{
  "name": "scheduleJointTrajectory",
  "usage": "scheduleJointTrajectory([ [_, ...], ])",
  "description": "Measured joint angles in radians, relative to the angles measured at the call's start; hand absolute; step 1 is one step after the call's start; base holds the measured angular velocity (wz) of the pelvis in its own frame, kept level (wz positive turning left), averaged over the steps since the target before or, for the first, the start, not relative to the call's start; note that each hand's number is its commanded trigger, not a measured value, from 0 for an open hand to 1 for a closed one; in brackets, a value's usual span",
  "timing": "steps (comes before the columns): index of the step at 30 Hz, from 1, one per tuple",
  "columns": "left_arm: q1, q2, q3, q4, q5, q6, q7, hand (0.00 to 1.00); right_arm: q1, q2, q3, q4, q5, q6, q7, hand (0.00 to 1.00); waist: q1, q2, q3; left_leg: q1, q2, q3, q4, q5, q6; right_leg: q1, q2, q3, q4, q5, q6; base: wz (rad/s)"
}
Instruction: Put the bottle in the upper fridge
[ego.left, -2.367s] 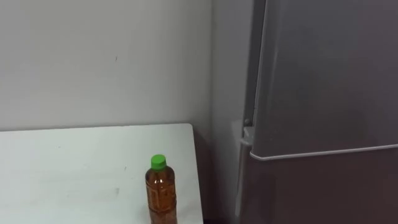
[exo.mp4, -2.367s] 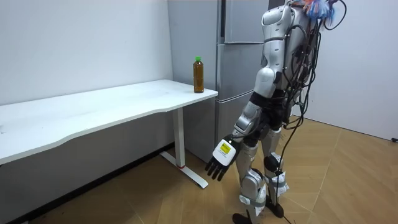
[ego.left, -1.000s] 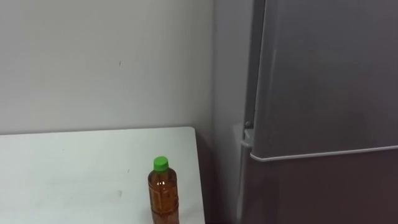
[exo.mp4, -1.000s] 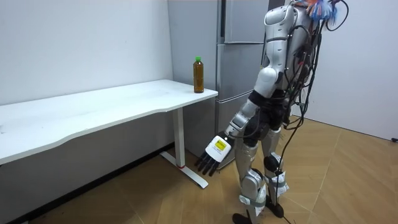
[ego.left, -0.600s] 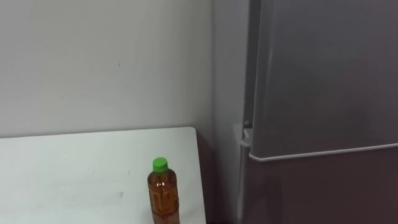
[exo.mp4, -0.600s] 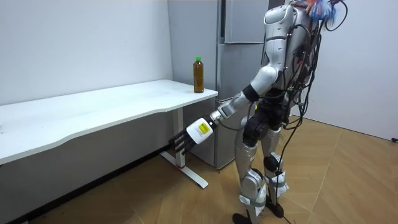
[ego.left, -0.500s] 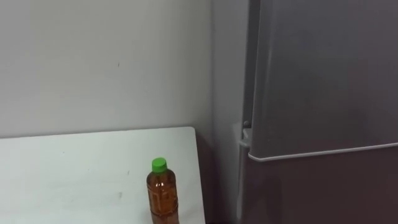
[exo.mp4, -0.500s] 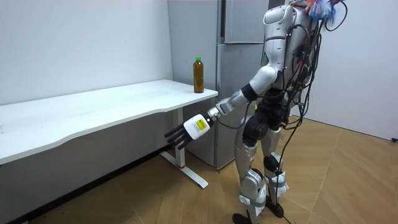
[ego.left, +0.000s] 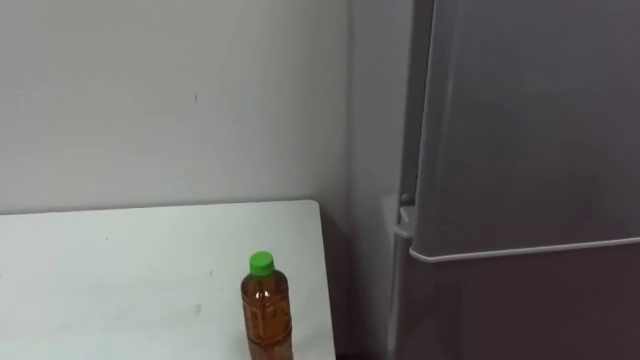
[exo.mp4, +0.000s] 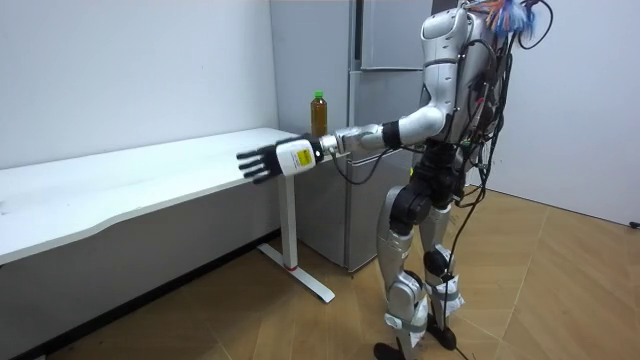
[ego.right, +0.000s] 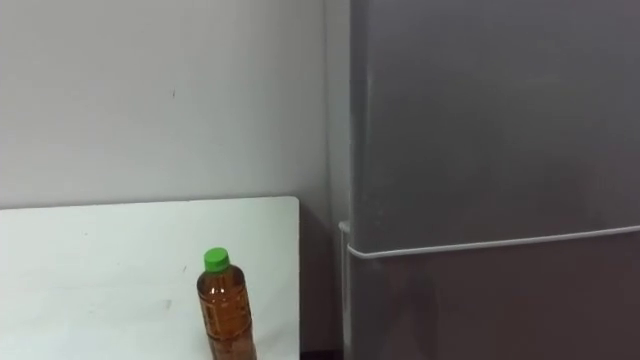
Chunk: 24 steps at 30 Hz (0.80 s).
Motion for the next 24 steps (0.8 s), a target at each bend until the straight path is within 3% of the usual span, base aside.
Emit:
scheduleJointTrajectory([
  [10,-0.015,0.003,0.001,-0.196,0.018,-0.014,0.042,0.00,-0.001,0.004,0.002,0.006,0.007,0.000,-0.023,0.00,-0.003,0.004,0.0015,-0.020,0.000,-0.005,0.011,-0.001,0.000,-0.008,0.000,0.001,0.001,-0.002,0.001,0.01],
  [15,-0.033,0.008,0.001,-0.366,0.022,-0.015,0.032,0.00,0.000,0.005,0.001,0.000,0.003,-0.001,-0.024,0.00,-0.007,0.003,0.0034,-0.023,-0.001,-0.011,0.014,-0.001,0.000,-0.010,-0.001,-0.018,0.001,-0.002,0.001,0.07],
  [19,-0.078,0.021,-0.001,-0.386,0.034,-0.017,0.013,0.00,-0.003,0.005,0.002,0.000,-0.001,-0.011,-0.030,0.00,-0.009,0.008,0.0090,-0.020,-0.002,-0.012,0.014,-0.001,0.000,-0.005,-0.002,-0.019,0.001,-0.002,0.001,0.01],
  [24,-0.118,0.021,-0.013,-0.394,0.033,-0.017,-0.029,0.00,-0.020,0.009,0.007,0.000,-0.003,-0.025,-0.029,0.00,-0.038,0.011,0.0129,-0.025,-0.003,-0.017,0.018,-0.001,0.001,-0.002,-0.003,-0.019,0.000,-0.003,0.002,0.03],
])
